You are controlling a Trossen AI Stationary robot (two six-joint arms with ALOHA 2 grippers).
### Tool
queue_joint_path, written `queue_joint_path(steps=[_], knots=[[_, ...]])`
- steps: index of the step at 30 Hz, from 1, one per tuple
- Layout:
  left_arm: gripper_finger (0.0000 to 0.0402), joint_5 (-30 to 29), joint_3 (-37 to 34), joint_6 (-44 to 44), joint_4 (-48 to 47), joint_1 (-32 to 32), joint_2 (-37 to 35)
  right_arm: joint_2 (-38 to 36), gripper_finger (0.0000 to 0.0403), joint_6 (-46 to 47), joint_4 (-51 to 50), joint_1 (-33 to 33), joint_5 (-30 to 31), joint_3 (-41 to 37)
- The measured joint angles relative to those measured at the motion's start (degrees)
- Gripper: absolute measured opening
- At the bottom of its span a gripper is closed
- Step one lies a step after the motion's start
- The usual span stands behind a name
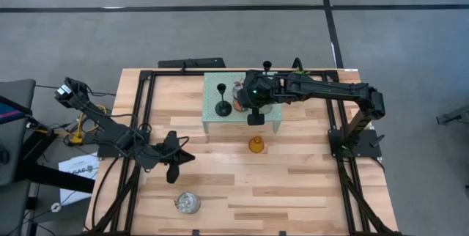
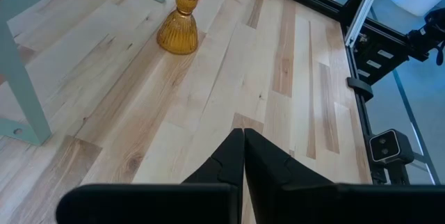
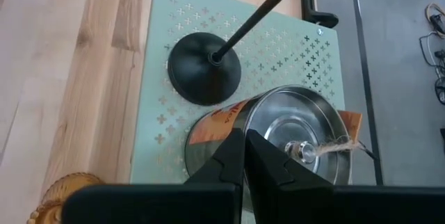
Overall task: Pick & Place candle stick holders
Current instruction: Put the orange scented candle on the shelf, then put the brown scented candle on the shelf
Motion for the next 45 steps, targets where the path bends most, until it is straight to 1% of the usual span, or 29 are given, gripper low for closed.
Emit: queue_joint_path(steps=[10, 22, 29, 39, 45], knots=[[0.0011, 0.01, 0.0, 0.0, 0.0, 0.0, 0.0, 0.0, 0.0006, 0.0, -0.61, -0.04, 0.34, 0.0], [0.0011, 0.01, 0.0, 0.01, 0.0, 0.0, 0.0, -0.07, 0.0068, -0.12, -0.56, 0.22, 0.82, 0.02], [0.0011, 0.01, 0.0, 0.0, 0.0, 0.0, 0.0, -1.88, 0.0072, -2.4, -1.43, 3.44, 6.35, 0.11], [0.0011, 0.01, -0.02, 0.01, -0.01, 0.0, 0.0, -6.3, 0.0072, 0.46, -1.38, 8.35, 6.32, 0.09], [0.0011, 0.01, -0.02, 0.0, -0.02, 0.0, 0.02, -9.34, 0.0072, 1.68, 1.7, 11.59, 7.33, 0.09]])
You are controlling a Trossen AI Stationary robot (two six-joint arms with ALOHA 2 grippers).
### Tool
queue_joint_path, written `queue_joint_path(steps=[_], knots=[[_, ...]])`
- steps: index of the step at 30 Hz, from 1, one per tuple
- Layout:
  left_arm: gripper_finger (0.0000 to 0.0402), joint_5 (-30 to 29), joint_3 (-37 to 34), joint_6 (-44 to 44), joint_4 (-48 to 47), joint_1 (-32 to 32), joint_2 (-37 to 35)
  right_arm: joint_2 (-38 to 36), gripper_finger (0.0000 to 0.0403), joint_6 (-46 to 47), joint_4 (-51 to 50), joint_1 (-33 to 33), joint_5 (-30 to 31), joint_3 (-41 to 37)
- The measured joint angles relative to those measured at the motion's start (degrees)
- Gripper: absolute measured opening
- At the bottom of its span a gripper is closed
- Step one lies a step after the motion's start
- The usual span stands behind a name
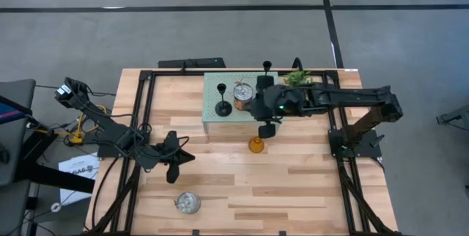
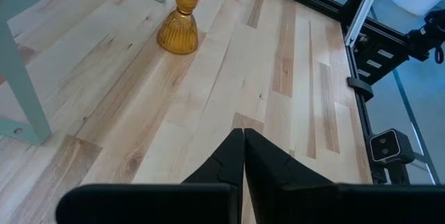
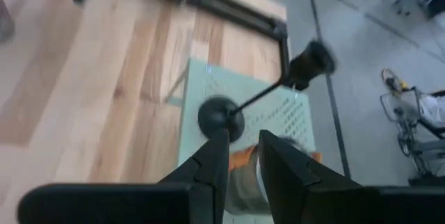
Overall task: Pick & Place candle stick holders
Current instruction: Put the brown scented candle on the shelf
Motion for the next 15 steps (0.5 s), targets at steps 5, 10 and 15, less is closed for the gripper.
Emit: queue_joint_path(steps=[5, 10, 15], knots=[[0.0011, 0.0, 0.0, 0.0, 0.0, 0.0, 0.0, -3.18, 0.0072, 4.21, 1.16, 3.0, 0.08, 0.0], [0.0011, 0.0, 0.0, 0.0, 0.0, 0.0, 0.0, -6.37, 0.0072, 8.81, 1.11, 6.06, 0.04, -0.02], [0.0011, 0.0, 0.0, 0.0, 0.01, 0.0, 0.0, -8.78, 0.0072, 13.35, 1.11, 9.15, -0.09, -0.02]])
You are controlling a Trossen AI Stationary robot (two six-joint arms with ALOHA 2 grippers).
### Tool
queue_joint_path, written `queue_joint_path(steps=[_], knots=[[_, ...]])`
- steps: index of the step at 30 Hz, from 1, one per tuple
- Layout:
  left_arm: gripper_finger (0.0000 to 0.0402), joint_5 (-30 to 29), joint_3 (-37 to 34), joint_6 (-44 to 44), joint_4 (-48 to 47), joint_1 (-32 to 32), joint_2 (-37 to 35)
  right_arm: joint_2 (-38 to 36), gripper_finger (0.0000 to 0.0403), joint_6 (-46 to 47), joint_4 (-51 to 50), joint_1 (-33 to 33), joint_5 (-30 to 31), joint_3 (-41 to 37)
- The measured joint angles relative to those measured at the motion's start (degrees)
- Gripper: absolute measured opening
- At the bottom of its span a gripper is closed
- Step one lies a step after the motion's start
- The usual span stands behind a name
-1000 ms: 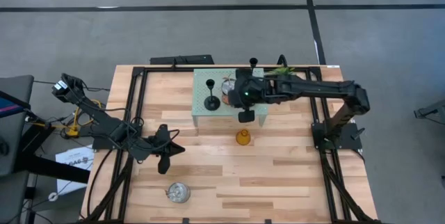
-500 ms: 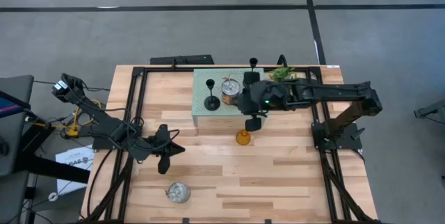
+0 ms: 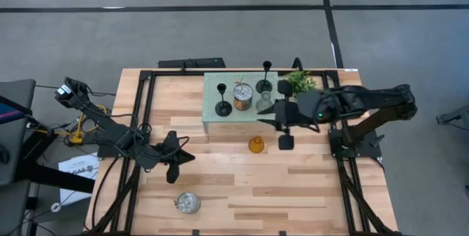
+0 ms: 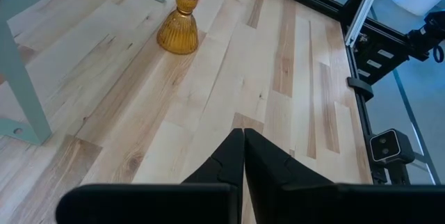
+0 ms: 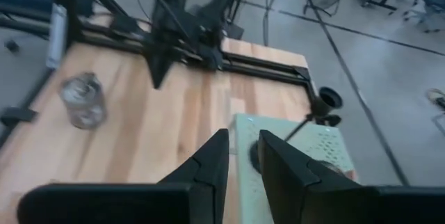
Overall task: Pick & Place candle stick holders
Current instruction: Put the brown scented candle on the shelf
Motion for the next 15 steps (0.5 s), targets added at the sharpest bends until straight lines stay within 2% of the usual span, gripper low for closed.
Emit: queue_joint_path(steps=[4, 15], knots=[[0.0011, 0.0, 0.0, 0.0, 0.01, 0.0, 0.0, -1.79, 0.0072, 3.77, -1.09, 2.57, -0.12, -0.02], [0.0011, 0.0, 0.0, 0.0, 0.32, 0.0, 0.0, -2.42, 0.0072, 20.62, -14.36, 8.69, -1.83, -0.04]])
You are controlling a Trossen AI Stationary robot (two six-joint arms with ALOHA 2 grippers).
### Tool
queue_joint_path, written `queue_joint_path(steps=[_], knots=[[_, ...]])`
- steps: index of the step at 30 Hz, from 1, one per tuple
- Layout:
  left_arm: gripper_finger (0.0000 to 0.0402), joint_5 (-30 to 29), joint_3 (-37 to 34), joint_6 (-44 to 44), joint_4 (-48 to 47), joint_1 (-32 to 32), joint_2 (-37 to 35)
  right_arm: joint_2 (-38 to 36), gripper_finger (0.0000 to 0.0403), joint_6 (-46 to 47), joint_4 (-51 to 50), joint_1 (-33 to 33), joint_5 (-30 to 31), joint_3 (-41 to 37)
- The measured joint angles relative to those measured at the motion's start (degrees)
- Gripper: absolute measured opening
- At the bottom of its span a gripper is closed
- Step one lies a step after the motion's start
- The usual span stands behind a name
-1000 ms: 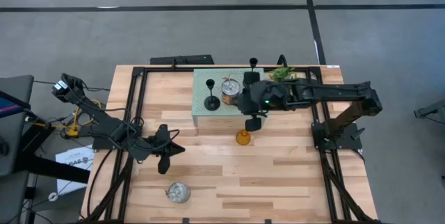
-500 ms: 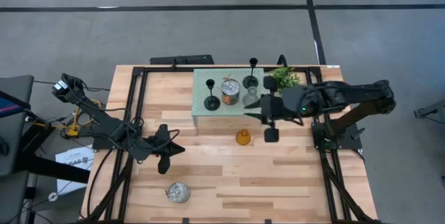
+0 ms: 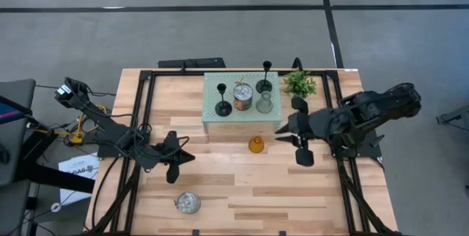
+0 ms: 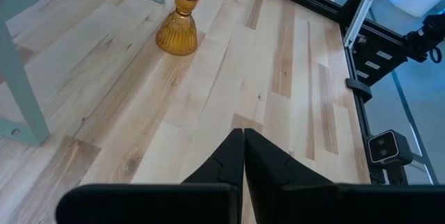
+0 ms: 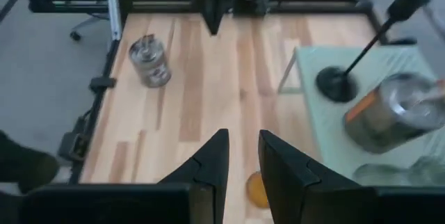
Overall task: Pick & Place candle stick holders
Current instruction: Put the brown scented candle on the shelf
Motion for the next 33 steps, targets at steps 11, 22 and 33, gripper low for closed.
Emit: queue_joint_path(steps=[11, 22, 33], knots=[[0.0011, 0.02, 0.0, 0.0, 0.47, 0.0, 0.0, 2.66, 0.0071, 9.61, -6.29, 4.6, -6.2, 0.01], [0.0011, 0.0, 0.0, 0.0, 1.21, 0.0, 0.0, 2.73, 0.007, 14.1, -11.23, 7.68, 4.08, -8.13], [0.0011, 0.0, 0.0, -0.05, 2.32, 0.0, 0.0, 2.81, 0.007, 13.53, -2.8, 6.23, 4.18, -18.0]])
